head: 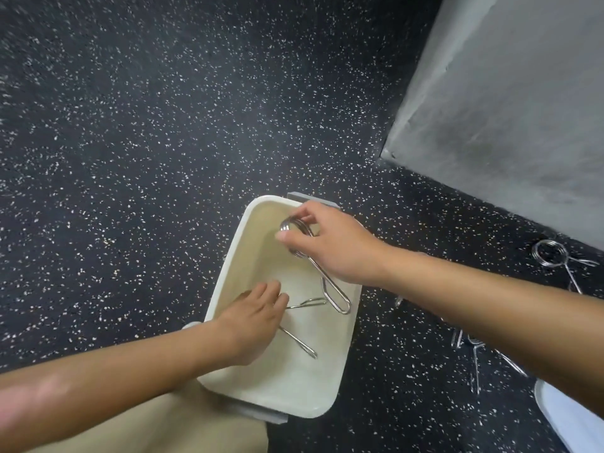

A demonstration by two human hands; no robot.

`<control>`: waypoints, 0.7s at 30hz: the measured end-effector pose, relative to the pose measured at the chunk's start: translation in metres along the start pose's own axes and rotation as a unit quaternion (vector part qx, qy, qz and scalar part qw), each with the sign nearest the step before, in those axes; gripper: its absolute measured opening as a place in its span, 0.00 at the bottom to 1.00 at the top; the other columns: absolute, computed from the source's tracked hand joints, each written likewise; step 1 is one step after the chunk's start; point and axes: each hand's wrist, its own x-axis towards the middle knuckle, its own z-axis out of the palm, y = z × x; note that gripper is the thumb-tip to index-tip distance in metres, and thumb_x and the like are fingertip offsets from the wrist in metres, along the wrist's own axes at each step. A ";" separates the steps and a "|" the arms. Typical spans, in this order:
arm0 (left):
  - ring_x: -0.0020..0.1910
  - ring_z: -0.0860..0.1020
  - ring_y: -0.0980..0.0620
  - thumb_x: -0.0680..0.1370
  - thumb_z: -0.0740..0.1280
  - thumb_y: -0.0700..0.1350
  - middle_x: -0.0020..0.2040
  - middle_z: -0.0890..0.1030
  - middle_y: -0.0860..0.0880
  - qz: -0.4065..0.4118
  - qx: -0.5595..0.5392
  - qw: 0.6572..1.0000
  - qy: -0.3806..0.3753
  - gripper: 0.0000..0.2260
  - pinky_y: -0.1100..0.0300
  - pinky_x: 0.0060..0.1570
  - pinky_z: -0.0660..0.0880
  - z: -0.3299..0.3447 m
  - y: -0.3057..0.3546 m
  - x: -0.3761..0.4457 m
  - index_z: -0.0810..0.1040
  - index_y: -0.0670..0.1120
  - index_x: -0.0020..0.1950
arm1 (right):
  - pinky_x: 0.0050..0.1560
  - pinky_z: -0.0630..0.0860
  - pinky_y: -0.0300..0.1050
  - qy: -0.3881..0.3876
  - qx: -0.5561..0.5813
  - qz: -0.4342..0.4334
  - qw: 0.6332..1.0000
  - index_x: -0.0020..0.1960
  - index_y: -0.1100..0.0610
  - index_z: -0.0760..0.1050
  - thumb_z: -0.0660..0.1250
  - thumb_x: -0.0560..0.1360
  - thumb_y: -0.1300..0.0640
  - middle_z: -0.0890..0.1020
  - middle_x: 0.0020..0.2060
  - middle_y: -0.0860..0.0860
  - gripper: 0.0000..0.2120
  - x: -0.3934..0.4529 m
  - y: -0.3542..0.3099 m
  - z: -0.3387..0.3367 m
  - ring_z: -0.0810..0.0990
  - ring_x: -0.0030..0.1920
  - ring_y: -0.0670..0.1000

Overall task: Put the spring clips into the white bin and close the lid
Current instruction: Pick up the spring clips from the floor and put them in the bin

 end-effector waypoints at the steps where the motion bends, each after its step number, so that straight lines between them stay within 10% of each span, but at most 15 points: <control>1: 0.59 0.68 0.42 0.76 0.62 0.41 0.63 0.66 0.42 -0.001 0.012 1.000 -0.006 0.19 0.53 0.54 0.70 0.001 0.002 0.002 0.65 0.41 0.66 | 0.49 0.73 0.43 0.007 -0.036 -0.014 0.999 0.59 0.50 0.76 0.68 0.75 0.41 0.82 0.51 0.44 0.17 0.006 0.001 0.008 0.80 0.49 0.46; 7: 0.44 0.68 0.42 0.66 0.53 0.41 0.43 0.78 0.40 -0.028 0.022 0.999 0.018 0.17 0.57 0.29 0.75 0.034 0.000 0.014 0.78 0.39 0.45 | 0.54 0.73 0.52 0.021 -0.287 -0.078 0.954 0.63 0.58 0.71 0.66 0.78 0.47 0.75 0.60 0.57 0.20 0.038 0.019 0.054 0.74 0.60 0.59; 21: 0.75 0.56 0.40 0.83 0.51 0.45 0.76 0.59 0.38 0.006 0.160 0.987 -0.026 0.24 0.47 0.58 0.67 0.025 0.017 0.010 0.53 0.38 0.77 | 0.47 0.75 0.53 0.057 -0.418 -0.097 0.902 0.62 0.59 0.74 0.65 0.78 0.56 0.74 0.62 0.58 0.15 0.075 0.071 0.121 0.77 0.57 0.61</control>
